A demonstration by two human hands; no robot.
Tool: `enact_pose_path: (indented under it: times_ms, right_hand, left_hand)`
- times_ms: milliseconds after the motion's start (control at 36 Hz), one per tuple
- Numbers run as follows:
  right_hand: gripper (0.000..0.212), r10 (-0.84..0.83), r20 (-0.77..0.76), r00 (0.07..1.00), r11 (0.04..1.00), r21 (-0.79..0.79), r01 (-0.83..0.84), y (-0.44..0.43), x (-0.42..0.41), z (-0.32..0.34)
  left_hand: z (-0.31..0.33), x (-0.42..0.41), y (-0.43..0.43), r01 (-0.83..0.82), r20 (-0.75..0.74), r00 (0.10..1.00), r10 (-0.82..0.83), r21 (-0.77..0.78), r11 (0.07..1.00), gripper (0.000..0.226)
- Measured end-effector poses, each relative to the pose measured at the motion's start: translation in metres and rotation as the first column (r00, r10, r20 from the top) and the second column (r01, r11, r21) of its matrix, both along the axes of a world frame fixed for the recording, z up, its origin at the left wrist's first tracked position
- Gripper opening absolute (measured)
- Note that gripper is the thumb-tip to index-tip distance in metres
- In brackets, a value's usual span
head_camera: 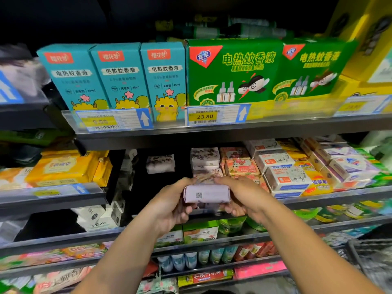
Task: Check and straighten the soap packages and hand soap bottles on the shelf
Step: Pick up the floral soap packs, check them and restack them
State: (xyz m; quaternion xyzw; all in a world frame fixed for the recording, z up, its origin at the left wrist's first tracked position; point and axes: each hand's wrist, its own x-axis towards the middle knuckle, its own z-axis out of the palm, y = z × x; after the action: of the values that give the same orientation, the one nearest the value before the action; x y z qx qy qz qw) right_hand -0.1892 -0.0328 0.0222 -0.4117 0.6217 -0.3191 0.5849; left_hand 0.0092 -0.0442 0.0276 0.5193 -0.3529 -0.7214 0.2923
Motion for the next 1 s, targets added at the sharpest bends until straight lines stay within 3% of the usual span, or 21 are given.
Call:
enact_pose_path:
  times_ms: [83, 222, 333, 417, 556, 639, 694, 750, 833, 1000]
  right_hand:
    - [0.047, 0.044, -0.047, 0.998, 0.998, 0.036, -0.043, -0.001, -0.001, -0.004]
    - [0.023, 0.064, -0.095, 0.993, 0.959, -0.27, -0.087, -0.006, -0.008, -0.006]
    - [0.046, 0.038, -0.349, 0.936, 0.821, -0.523, -0.229, -0.006, -0.01, 0.0]
    - [0.05, 0.0, -0.523, 0.852, 0.667, -0.635, -0.39, -0.002, -0.013, -0.002]
    - [0.059, -0.032, -0.658, 0.753, 0.449, -0.682, -0.577, -0.005, -0.013, -0.023]
    - [0.06, -0.022, -0.724, 0.69, 0.404, -0.637, -0.656, -0.011, -0.014, -0.03]
    - [0.054, -0.006, -0.763, 0.646, 0.406, -0.592, -0.696, -0.018, -0.015, -0.034]
    - [0.047, 0.048, -0.81, 0.584, 0.502, -0.486, -0.715, -0.027, -0.016, -0.036]
    - [0.055, 0.129, -0.891, 0.435, 0.634, -0.263, -0.727, -0.037, -0.019, -0.039]
    - [0.061, 0.102, -0.958, 0.27, 0.677, -0.132, -0.724, -0.051, -0.011, -0.043]
  left_hand:
    - [-0.002, -0.001, -0.002, 0.013, 0.026, 1.0, -0.014, 0.04, 0.999, 0.029]
    - [-0.008, 0.011, -0.009, 0.047, 0.0, 0.999, -0.047, -0.163, 0.986, 0.029]
    - [-0.008, 0.024, -0.017, 0.071, -0.039, 0.995, -0.09, -0.342, 0.937, 0.05]
    - [-0.01, 0.032, -0.021, 0.138, -0.046, 0.984, -0.174, -0.427, 0.894, 0.045]
    - [-0.008, 0.037, -0.027, 0.335, 0.192, 0.942, -0.276, -0.457, 0.824, 0.057]
    - [-0.014, 0.041, -0.033, 0.425, 0.347, 0.894, -0.284, -0.451, 0.785, 0.059]
    - [-0.019, 0.044, -0.036, 0.448, 0.456, 0.86, -0.231, -0.453, 0.771, 0.054]
    - [-0.025, 0.047, -0.039, 0.469, 0.572, 0.808, -0.144, -0.476, 0.744, 0.053]
    - [-0.039, 0.056, -0.049, 0.48, 0.677, 0.735, -0.031, -0.488, 0.729, 0.056]
    - [-0.059, 0.068, -0.061, 0.507, 0.743, 0.665, 0.076, -0.524, 0.684, 0.059]
